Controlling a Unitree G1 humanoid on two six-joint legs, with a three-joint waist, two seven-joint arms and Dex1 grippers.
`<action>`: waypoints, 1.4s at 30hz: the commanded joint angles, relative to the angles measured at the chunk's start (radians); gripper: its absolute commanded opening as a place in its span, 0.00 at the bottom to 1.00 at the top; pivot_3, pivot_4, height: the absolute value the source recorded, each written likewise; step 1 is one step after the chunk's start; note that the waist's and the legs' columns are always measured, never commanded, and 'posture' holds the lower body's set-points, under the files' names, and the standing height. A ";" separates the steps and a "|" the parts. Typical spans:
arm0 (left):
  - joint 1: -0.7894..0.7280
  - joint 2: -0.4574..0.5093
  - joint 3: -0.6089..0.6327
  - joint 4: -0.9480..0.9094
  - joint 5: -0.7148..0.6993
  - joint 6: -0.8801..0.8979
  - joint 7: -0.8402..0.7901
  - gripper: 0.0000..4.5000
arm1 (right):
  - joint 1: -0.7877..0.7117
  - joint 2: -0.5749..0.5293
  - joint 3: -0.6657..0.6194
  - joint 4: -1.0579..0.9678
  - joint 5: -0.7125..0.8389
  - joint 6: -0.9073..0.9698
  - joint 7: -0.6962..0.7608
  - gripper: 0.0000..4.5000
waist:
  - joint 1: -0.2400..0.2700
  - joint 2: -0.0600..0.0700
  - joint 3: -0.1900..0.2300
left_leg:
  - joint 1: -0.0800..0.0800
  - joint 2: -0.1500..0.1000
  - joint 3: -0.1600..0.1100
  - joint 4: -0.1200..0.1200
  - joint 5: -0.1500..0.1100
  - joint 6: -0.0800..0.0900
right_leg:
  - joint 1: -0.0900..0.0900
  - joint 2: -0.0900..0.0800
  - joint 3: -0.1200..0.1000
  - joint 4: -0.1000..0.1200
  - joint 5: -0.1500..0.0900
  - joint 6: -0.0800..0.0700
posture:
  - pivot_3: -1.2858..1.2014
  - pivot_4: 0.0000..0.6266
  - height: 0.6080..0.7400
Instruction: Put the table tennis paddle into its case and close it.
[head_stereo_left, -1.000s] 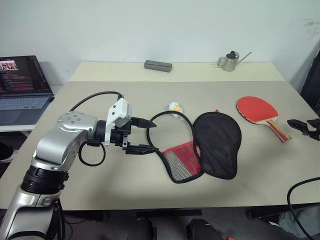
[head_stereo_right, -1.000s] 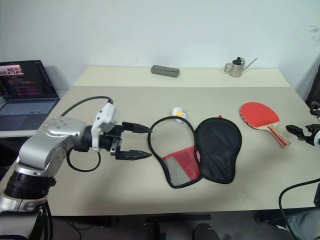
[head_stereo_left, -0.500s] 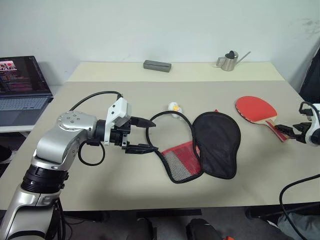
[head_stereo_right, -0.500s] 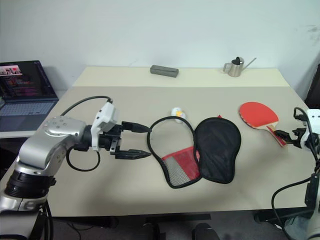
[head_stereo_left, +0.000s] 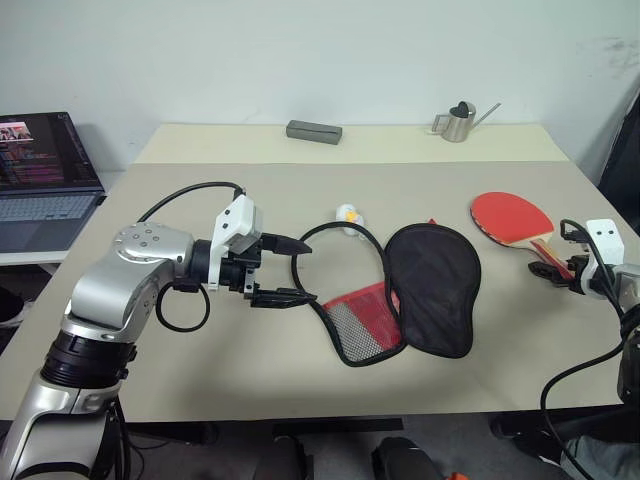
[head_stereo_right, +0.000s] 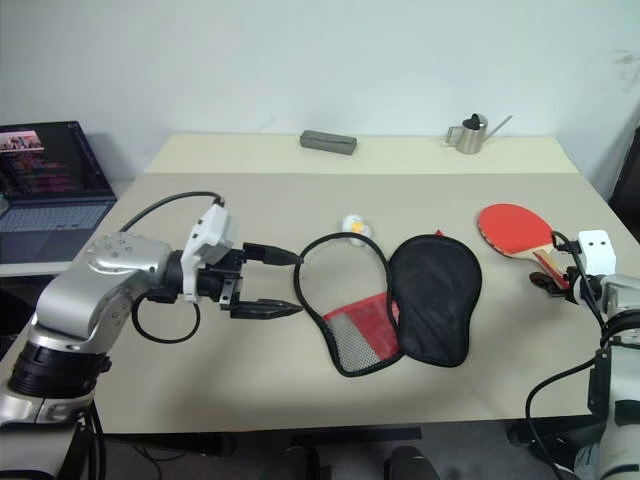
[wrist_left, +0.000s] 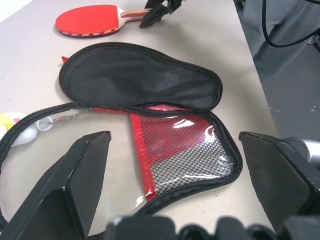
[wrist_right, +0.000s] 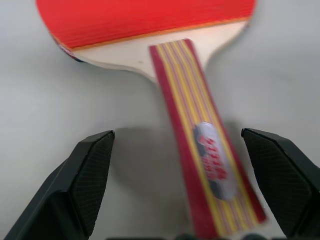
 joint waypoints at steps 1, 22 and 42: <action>-0.014 0.004 0.028 -0.025 -0.013 -0.005 0.003 1.00 | -0.019 0.006 -0.006 -0.004 -0.005 -0.040 -0.026 0.99 | 0.000 0.000 0.000 | 0.000 0.000 0.000 0.000 0.000 0.000 | 0.000 0.000 0.000 0.000 0.000 0.000 | 0.52 0.24 1.00; -0.026 -0.005 0.019 -0.016 -0.008 -0.013 -0.001 1.00 | -0.021 0.034 0.015 -0.013 -0.021 -0.024 0.005 0.27 | -0.007 0.000 0.000 | 0.000 0.002 0.000 0.000 0.000 0.000 | 0.000 0.002 0.000 0.000 0.000 0.000 | 0.52 0.24 1.00; -0.030 -0.015 0.027 -0.019 -0.006 -0.014 0.013 1.00 | -0.043 0.126 -0.012 0.006 -0.030 -0.046 -0.162 0.61 | -0.032 -0.001 0.000 | 0.001 0.002 -0.004 0.002 0.002 -0.002 | 0.001 0.003 0.002 0.000 0.004 0.002 | 0.52 0.24 1.00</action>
